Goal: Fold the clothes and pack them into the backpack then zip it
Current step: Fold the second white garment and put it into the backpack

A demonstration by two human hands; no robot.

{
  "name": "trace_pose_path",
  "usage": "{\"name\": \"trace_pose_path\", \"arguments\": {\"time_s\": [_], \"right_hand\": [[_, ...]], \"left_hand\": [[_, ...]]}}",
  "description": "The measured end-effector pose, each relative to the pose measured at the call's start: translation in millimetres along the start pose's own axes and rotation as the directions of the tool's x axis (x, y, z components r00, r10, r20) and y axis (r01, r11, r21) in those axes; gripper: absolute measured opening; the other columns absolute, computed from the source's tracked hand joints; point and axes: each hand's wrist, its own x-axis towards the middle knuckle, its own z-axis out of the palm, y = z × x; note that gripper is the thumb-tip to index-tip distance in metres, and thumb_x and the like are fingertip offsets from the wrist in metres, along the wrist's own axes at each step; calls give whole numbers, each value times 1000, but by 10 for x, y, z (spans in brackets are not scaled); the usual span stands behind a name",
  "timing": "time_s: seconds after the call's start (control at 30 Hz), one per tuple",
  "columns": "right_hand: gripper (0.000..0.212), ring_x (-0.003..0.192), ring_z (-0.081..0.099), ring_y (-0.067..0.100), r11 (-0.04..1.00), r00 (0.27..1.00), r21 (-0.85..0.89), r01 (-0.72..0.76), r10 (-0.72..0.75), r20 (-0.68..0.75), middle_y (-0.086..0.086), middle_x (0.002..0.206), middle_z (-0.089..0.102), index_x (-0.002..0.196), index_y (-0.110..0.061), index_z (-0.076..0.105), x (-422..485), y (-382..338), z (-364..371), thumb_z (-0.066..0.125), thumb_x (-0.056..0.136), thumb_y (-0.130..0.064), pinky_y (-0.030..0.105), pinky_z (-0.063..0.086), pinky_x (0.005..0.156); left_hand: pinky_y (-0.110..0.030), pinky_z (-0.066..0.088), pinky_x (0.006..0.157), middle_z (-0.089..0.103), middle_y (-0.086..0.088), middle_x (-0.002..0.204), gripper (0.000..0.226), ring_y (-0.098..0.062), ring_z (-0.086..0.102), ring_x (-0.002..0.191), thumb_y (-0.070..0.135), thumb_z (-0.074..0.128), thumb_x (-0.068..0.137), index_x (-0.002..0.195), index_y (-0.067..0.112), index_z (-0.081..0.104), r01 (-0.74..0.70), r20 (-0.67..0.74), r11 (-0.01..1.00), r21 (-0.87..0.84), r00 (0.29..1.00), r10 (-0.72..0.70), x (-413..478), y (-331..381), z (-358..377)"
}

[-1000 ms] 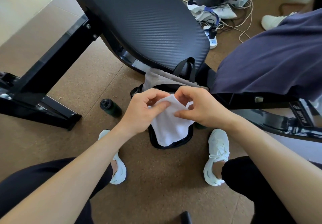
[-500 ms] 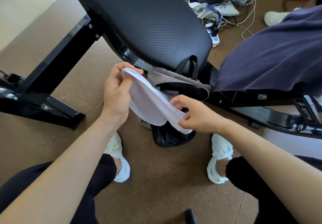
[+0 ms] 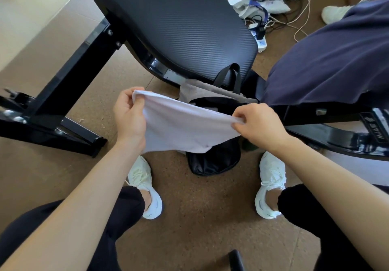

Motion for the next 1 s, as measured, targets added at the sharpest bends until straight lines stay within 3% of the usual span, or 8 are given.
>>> {"name": "trace_pose_path", "arguments": {"time_s": [0.1, 0.23, 0.37, 0.5, 0.63, 0.7, 0.83, 1.0], "right_hand": [[5, 73, 64, 21, 995, 953, 73, 74, -49, -299, 0, 78, 72, 89, -18, 76, 16, 44, -132, 71, 88, -17, 30, 44, 63], [1, 71, 62, 19, 991, 986, 131, 33, -11, -167, -6, 70, 64, 85, -21, 75, 61, 100, -236, 75, 86, -20, 36, 52, 65], [11, 67, 56, 10, 942, 974, 289, 171, -117, -194, -4, 77, 66, 96, -19, 73, 54, 131, -350, 77, 86, -16, 39, 52, 70], [45, 64, 51, 12, 860, 940, 434, 268, -332, 77, -2, 78, 60, 126, -35, 65, -44, -26, -358, 70, 91, -8, 29, 45, 63], [70, 82, 62, 14, 894, 790, 260, 364, -444, 422, -18, 100, 64, 144, -57, 44, -165, -232, -205, 53, 94, -8, 35, 52, 80], [78, 79, 61, 19, 916, 731, 177, 360, -395, 556, -8, 91, 65, 144, -65, 34, -217, -296, -159, 47, 93, -8, 40, 53, 80], [89, 61, 49, 19, 951, 735, 73, 300, -279, 619, 3, 67, 50, 151, -65, 14, -229, -311, -199, 48, 91, -8, 38, 48, 64], [93, 56, 54, 20, 992, 851, -10, 128, -104, 515, 1, 64, 48, 155, -57, 12, -151, -209, -206, 52, 87, -7, 33, 46, 52]], "left_hand": [[-26, 47, 88, 66, 12, 99, 15, 2, 60, 92, 19, 55, 104, 111, 20, 68, 21, -33, 999, 35, 999, -19, -9, -26, -10], [-30, 49, 86, 67, 7, 103, 13, -8, 61, 97, 19, 56, 104, 104, 25, 68, 59, -36, 998, 33, 998, -58, -47, -64, 20], [-27, 46, 81, 63, 2, 101, 10, -8, 57, 92, 21, 55, 105, 105, 23, 65, 83, -91, 995, 56, 993, -77, -20, -83, 29], [-24, 44, 79, 62, -2, 107, 12, -8, 56, 93, 19, 52, 106, 112, 17, 63, 144, -136, 988, 58, 981, -135, 26, -122, -2], [-24, 45, 79, 63, -1, 107, 14, -8, 56, 93, 18, 52, 106, 111, 20, 65, 169, -129, 981, 99, 979, -156, 8, -139, 21], [-26, 47, 83, 65, 2, 106, 17, -9, 58, 97, 17, 52, 105, 105, 25, 67, 163, -90, 980, 111, 984, -154, -35, -139, 57], [-33, 49, 94, 66, 8, 106, 21, -12, 60, 106, 17, 54, 104, 100, 32, 68, 117, -12, 978, 171, 993, -117, -113, -132, 80], [-31, 48, 97, 64, 17, 105, 18, -4, 58, 105, 19, 55, 104, 104, 30, 69, 29, 73, 964, 263, 996, -50, -175, -97, 123]]}}
